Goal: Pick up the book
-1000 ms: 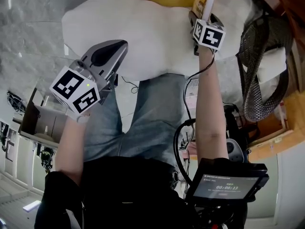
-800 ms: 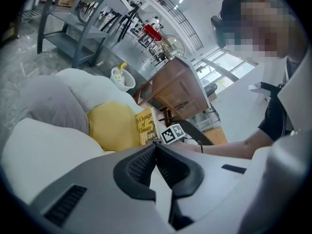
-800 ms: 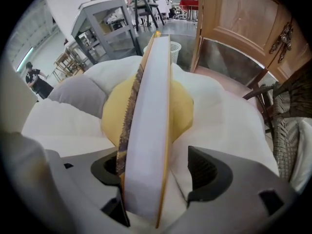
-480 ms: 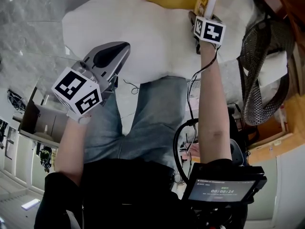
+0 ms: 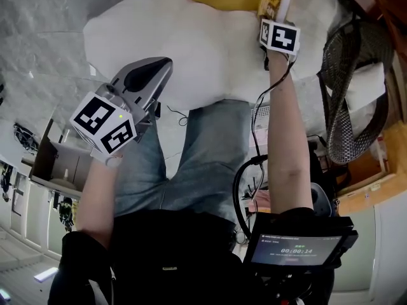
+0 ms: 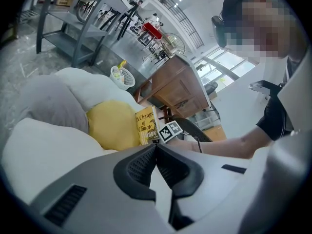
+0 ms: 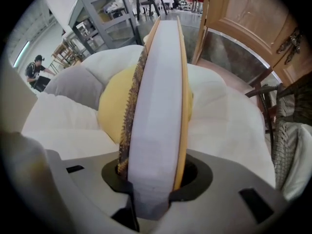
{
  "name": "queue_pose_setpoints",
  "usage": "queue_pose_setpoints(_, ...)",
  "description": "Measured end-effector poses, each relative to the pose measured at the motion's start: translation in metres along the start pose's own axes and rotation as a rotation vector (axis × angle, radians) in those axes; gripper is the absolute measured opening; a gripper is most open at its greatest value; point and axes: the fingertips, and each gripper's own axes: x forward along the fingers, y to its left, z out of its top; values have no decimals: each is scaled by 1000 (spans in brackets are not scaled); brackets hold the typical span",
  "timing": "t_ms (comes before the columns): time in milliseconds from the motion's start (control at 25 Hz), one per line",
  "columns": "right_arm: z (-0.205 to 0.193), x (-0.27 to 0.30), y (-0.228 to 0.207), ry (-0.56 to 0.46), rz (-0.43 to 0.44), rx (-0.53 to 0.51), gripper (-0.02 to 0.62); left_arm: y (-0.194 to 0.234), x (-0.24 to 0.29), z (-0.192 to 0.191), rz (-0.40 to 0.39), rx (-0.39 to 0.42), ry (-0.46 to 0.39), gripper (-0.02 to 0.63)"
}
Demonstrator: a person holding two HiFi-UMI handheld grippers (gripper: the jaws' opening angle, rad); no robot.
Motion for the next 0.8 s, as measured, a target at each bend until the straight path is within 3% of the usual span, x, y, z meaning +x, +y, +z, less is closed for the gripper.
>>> queue_pose_setpoints(240, -2, -13, -2, 11, -1, -8, 166, -9, -6, 4, -8, 16, 8, 14)
queue_pose_setpoints(800, 3, -124, -10, -127, 48, 105, 164, -76, -20, 49, -49, 157, 24, 14)
